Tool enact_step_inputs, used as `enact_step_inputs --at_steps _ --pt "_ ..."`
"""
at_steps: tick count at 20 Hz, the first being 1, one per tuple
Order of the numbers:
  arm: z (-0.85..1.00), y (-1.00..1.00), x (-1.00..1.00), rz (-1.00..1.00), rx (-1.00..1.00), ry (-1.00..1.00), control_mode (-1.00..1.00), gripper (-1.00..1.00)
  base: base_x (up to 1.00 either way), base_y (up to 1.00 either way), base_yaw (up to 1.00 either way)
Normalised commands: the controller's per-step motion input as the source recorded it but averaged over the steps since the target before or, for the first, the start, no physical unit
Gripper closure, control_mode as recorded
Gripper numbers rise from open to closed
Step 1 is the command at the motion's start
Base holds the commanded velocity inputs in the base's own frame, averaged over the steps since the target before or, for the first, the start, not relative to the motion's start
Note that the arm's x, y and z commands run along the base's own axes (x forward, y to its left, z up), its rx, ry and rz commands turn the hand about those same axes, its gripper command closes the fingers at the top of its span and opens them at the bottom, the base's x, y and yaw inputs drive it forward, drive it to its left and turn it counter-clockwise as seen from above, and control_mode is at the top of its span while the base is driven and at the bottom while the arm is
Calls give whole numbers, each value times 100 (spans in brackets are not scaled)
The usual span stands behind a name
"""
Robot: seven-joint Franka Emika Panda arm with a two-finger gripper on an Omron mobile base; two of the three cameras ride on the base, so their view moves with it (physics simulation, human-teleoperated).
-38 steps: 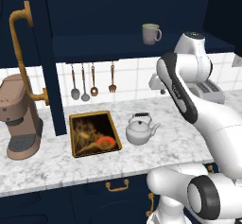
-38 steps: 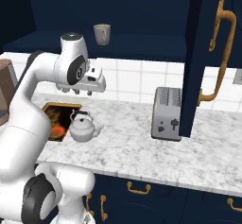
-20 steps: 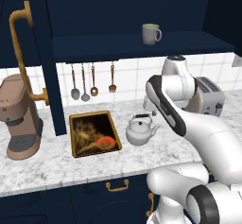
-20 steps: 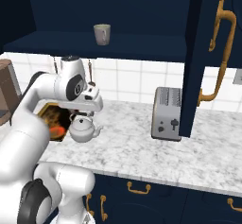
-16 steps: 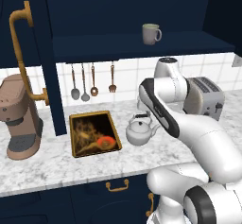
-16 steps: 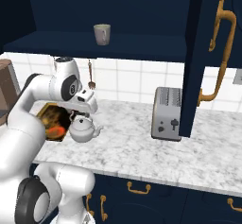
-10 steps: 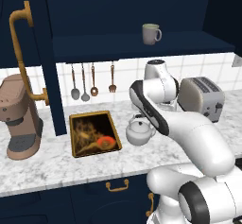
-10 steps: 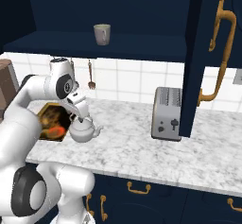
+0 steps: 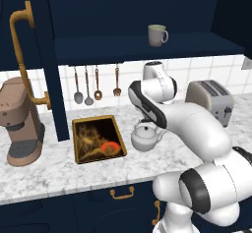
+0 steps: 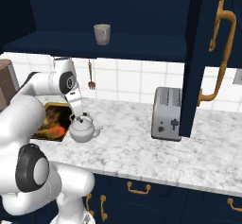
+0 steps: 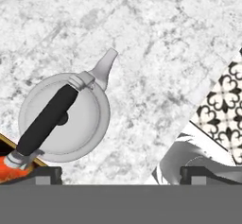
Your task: Pick the kettle from the counter and place it on the tray. Then pick the mug from the cabinet and place it on the tray. Then close the cabinet doors.
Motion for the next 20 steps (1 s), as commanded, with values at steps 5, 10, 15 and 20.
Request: enact_step_inputs --at_steps 5,10,15,20 --pt "-3 0 28 -1 2 0 -100 -100 0 0 0" --pt "-20 0 50 -2 3 -1 -100 -100 0 0 0" --pt "-31 0 46 -3 0 0 -100 -100 0 0 0" --pt "-34 1 35 -4 0 0 -100 -100 0 0 0"
